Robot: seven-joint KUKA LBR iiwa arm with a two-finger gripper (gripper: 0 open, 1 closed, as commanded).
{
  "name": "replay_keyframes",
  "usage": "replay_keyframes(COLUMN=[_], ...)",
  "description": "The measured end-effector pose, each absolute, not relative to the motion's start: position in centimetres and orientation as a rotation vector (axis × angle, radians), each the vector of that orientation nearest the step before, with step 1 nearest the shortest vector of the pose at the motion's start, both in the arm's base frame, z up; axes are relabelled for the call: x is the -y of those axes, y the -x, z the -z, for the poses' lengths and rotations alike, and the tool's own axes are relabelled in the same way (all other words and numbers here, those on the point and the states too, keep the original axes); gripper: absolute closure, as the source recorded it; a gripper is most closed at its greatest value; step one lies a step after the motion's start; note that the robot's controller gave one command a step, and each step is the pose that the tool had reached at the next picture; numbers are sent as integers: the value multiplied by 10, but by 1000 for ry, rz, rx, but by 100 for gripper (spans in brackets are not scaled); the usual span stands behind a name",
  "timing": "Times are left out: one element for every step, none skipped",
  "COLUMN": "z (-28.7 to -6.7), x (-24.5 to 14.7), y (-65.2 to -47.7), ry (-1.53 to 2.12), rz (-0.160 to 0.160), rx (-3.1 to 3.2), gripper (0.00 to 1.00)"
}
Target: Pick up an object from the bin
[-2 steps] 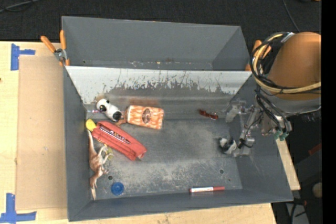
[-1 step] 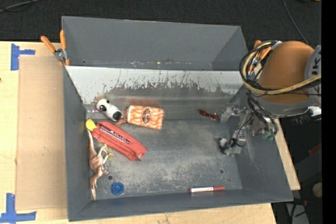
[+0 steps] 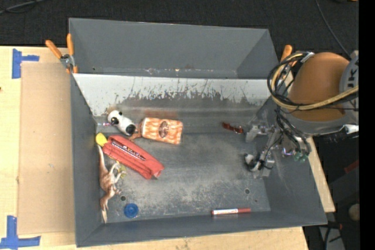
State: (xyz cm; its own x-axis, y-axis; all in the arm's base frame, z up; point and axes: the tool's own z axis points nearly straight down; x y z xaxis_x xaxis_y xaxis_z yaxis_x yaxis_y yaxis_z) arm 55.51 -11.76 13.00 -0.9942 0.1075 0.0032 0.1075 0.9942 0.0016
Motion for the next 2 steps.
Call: replay_keyframes(z=[-146,-106], x=[119,157], y=[-556,-549], ry=[176,10], rz=[1,2], rx=[3142,3144], gripper=[0,0])
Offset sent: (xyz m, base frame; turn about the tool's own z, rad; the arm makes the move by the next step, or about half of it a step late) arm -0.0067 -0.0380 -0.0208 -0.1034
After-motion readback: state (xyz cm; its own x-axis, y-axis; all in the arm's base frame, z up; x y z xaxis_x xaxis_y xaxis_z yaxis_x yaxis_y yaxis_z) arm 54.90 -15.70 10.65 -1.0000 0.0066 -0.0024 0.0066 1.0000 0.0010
